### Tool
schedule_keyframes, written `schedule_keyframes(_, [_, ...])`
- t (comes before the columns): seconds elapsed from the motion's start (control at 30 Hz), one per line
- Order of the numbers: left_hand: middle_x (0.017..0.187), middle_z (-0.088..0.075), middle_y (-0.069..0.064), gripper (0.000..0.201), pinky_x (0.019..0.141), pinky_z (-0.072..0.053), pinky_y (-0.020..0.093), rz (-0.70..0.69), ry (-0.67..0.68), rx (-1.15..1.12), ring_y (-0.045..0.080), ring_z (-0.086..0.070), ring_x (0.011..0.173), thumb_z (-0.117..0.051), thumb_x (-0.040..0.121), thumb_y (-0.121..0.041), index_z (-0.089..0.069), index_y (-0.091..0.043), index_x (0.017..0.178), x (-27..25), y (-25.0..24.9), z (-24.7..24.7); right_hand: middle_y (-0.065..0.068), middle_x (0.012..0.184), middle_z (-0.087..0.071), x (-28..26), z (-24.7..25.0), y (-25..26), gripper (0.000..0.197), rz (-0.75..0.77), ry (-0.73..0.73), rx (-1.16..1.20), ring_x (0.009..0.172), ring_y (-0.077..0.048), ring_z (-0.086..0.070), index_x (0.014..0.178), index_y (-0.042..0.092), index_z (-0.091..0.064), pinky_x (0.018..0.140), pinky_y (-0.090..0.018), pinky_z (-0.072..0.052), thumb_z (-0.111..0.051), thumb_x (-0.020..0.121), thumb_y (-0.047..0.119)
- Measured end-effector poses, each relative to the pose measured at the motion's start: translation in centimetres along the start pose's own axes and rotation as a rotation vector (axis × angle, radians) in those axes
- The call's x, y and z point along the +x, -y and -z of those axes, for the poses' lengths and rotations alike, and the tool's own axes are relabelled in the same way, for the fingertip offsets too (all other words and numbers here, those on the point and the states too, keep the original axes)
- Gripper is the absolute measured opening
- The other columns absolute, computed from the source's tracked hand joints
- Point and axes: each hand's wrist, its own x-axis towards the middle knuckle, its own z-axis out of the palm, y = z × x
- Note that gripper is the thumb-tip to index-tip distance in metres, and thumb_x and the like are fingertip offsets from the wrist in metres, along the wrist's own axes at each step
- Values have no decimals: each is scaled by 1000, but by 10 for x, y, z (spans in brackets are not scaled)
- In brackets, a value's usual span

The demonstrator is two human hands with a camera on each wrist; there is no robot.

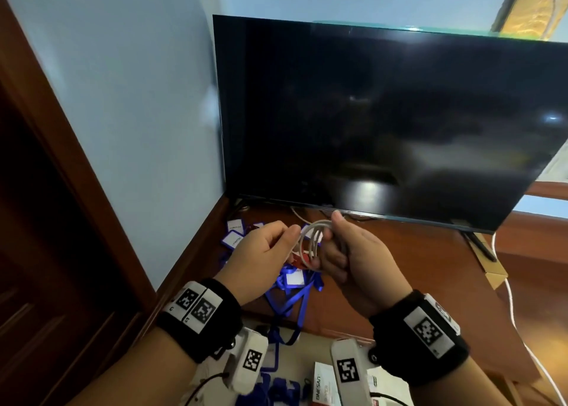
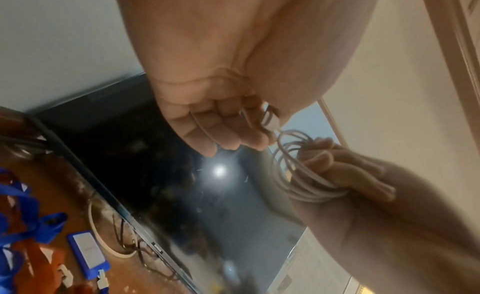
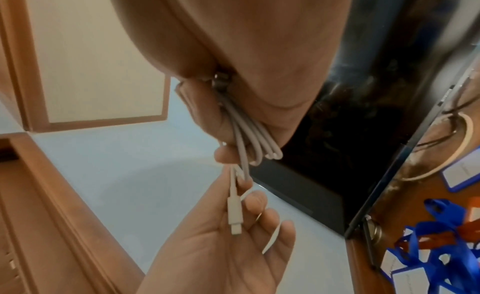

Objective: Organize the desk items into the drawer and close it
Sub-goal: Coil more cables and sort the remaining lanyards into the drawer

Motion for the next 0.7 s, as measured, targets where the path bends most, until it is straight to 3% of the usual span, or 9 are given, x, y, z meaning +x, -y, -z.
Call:
schedule_keyframes(0.1, [77,-67,10,37,76,-54,50,26,-31,-98,28,-62,72,-55,103,-50,-65,-20,83,-8,4,-2,-4,58,-35,3,3,-6,43,-5,-92,70,48,-17,-32,80,11,-60,63,-34,-44,-46,106,42])
schedule_keyframes(0.17, [77,-66,14,36,76,-54,53,46,-34,-135,28,-61,71,-59,100,-50,-66,-19,82,-11,6,-1,-12,67,-40,3,2,-11,43,-11,-119,91,57,-26,-39,79,10,-62,64,-35,-45,-50,104,43])
schedule_keyframes(0.27, [83,-72,15,39,87,-59,57,108,-44,-232,35,-69,83,-66,96,-52,-69,-15,83,-14,8,3,-25,99,-52,5,2,-20,38,-13,-130,109,91,-38,-47,104,6,-63,73,-40,-47,-52,103,42])
schedule_keyframes(0.33, [83,-71,16,37,86,-59,59,123,-59,-261,38,-69,85,-67,96,-49,-71,-15,84,-17,7,7,-27,106,-52,6,2,-26,46,6,-125,98,97,-38,-46,111,-2,-62,76,-41,-45,-51,103,42])
schedule_keyframes(0.4, [78,-66,16,40,80,-59,54,115,-62,-241,35,-63,74,-66,92,-56,-70,-17,83,-21,2,12,-24,96,-53,8,2,-30,52,43,-130,13,87,-36,-47,103,-8,-60,74,-40,-43,-48,104,43])
schedule_keyframes(0.5, [72,-62,6,46,72,-55,39,100,-42,-225,17,-56,66,-61,85,-62,-69,-17,86,-26,-5,22,-4,63,-49,6,-1,-32,42,120,-147,-133,60,-20,-45,77,13,-56,64,-34,-39,-45,103,43])
schedule_keyframes(0.57, [69,-61,-2,43,70,-52,30,89,-38,-234,10,-56,65,-61,87,-59,-70,-16,89,-26,-10,27,3,60,-45,7,-3,-34,41,168,-145,-221,58,-16,-40,73,19,-55,62,-35,-37,-46,99,49])
schedule_keyframes(0.63, [69,-62,-6,39,71,-54,26,66,13,-249,9,-58,67,-63,89,-54,-71,-16,91,-26,-14,29,1,61,-44,8,-6,-36,43,166,-121,-220,62,-25,-40,73,20,-57,68,-43,-38,-48,98,54])
schedule_keyframes(0.7, [79,-70,-1,34,82,-60,36,72,75,-255,20,-68,78,-67,89,-55,-73,-22,92,-25,-13,27,-2,62,-43,9,-8,-34,43,128,-122,-126,67,-29,-39,74,18,-57,72,-46,-41,-49,100,51])
